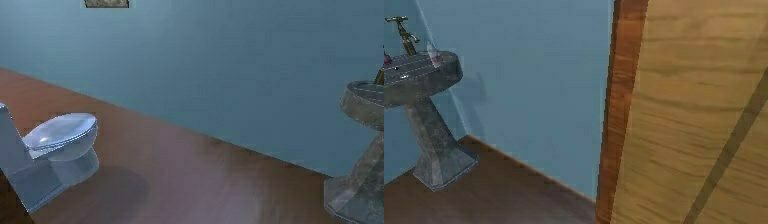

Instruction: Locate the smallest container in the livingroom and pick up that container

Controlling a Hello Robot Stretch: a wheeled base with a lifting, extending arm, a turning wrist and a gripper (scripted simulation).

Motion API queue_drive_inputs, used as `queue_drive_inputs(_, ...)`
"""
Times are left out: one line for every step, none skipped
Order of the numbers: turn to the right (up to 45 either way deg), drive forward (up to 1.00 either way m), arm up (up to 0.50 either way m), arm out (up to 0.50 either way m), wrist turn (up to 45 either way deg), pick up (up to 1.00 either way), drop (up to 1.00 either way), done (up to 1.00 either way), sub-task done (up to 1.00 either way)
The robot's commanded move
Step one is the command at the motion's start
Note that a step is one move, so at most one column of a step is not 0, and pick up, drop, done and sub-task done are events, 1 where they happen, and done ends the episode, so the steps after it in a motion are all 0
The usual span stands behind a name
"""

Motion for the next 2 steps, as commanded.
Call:
queue_drive_inputs(0.0, 0.25, 0.0, 0.0, 0.0, 0.0, 0.0, 0.0, 0.0)
queue_drive_inputs(-12.0, 0.0, 0.0, 0.0, 0.0, 0.0, 0.0, 0.0, 0.0)
